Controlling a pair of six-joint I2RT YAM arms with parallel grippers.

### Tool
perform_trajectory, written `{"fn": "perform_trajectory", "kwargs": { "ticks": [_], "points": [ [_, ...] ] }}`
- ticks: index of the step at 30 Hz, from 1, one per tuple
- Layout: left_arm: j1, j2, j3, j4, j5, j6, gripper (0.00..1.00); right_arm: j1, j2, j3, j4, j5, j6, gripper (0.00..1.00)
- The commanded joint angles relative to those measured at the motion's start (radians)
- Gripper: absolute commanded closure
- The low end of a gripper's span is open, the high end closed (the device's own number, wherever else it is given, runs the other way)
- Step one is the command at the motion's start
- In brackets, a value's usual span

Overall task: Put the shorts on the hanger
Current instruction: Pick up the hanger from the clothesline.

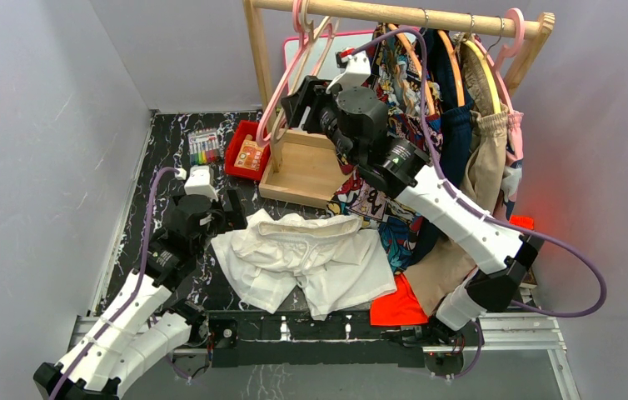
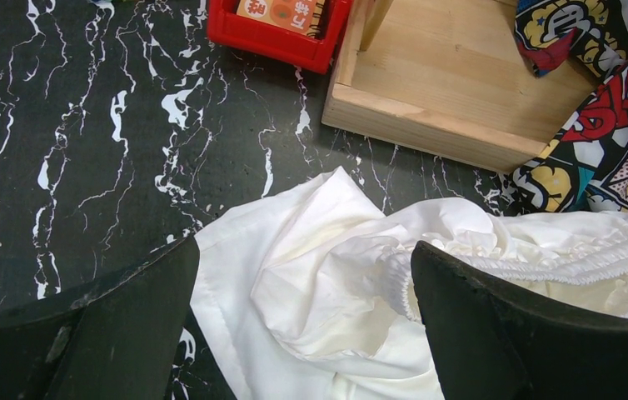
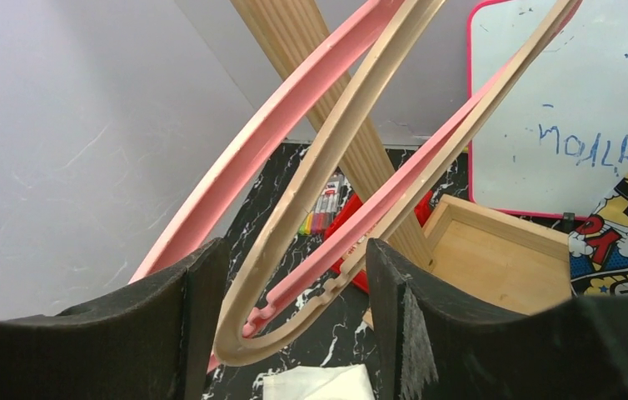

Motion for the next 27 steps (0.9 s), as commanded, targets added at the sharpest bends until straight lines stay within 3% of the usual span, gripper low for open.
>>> {"fn": "perform_trajectory", "kwargs": {
  "ticks": [1,10,27],
  "points": [
    [-0.003,-0.001,0.021,0.006,0.006,-0.001,0.02,0.002,-0.007,0.048,0.027,0.021,-0.013,0.33],
    [-0.003,0.010,0.023,0.006,0.012,0.000,0.02,0.002,-0.010,0.041,0.008,0.068,-0.065,0.41],
    [-0.002,0.020,0.023,0.007,0.013,0.003,0.02,0.001,-0.088,-0.011,0.008,0.145,-0.146,0.42]
  ]
}}
